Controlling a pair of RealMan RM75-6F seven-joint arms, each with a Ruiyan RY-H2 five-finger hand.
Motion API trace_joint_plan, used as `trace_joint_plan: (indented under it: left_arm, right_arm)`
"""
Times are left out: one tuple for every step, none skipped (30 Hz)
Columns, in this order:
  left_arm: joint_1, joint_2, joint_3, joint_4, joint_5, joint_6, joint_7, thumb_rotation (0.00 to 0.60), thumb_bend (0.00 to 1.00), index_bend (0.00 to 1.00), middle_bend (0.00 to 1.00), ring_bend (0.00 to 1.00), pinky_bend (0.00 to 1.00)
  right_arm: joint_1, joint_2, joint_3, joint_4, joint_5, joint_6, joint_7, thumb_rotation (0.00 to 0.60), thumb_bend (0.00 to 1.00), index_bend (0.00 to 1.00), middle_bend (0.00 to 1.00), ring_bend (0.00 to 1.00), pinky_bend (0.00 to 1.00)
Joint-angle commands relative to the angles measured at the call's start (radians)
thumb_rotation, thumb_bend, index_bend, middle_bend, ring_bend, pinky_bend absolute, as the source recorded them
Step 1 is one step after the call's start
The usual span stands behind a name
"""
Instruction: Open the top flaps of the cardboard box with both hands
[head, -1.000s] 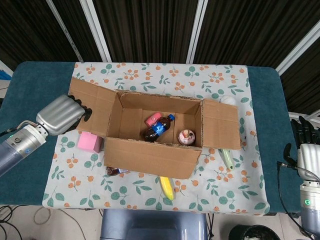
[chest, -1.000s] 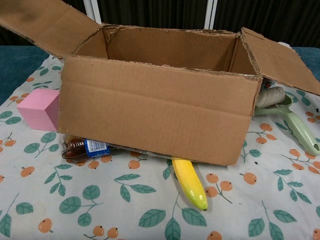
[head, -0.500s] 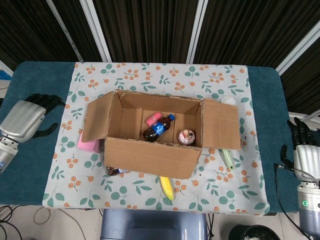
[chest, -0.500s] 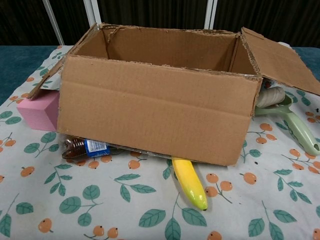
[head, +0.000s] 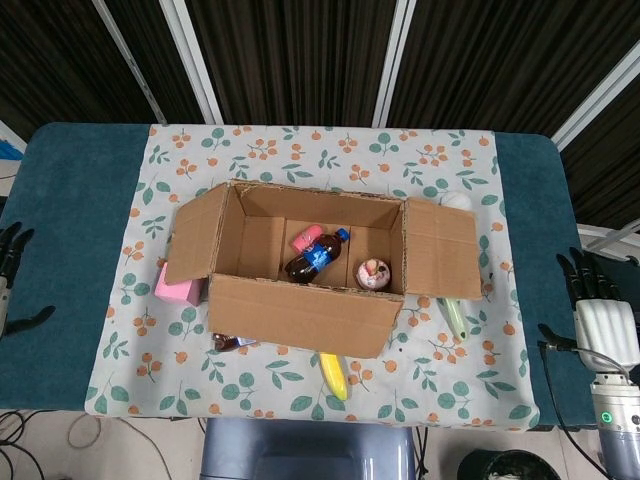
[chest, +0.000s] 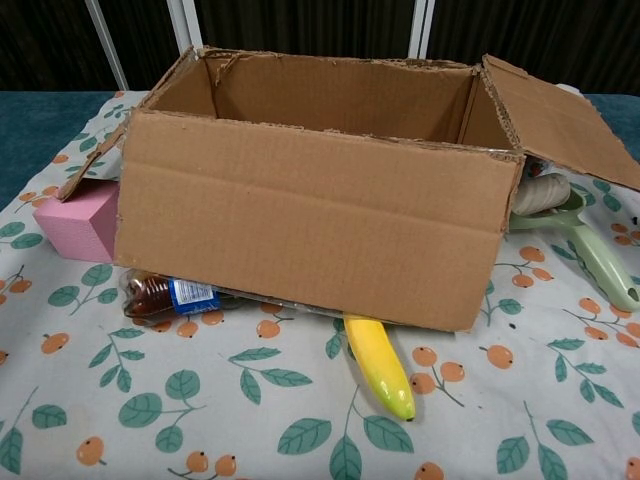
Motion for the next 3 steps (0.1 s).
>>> trace_joint_plan:
  left_arm:
    - [0.055,-0.083,0.026,0.1,0.038,0.056,-0.003,0.6,0.07,0.0,0.0,0.0,0.0]
    - [0.065,-0.104,0.026,0.132,0.045,0.069,-0.01,0.6,0.07,0.0,0.0,0.0,0.0]
    - [0.075,-0.13,0.024,0.178,0.053,0.085,-0.016,0.6,0.07,0.0,0.0,0.0,0.0]
  right_arm:
    - [-0.003,0.014,-0.012,-0.004,-0.021,0.001,-0.024,0.6,0.07,0.0,0.0,0.0,0.21]
    - [-0.003,0.011,-0.016,0.007,-0.032,0.007,-0.029,0.6,0.07,0.0,0.0,0.0,0.21]
    - [-0.004,0.006,-0.019,0.019,-0.043,0.015,-0.026,0.6,0.07,0.0,0.0,0.0,0.21]
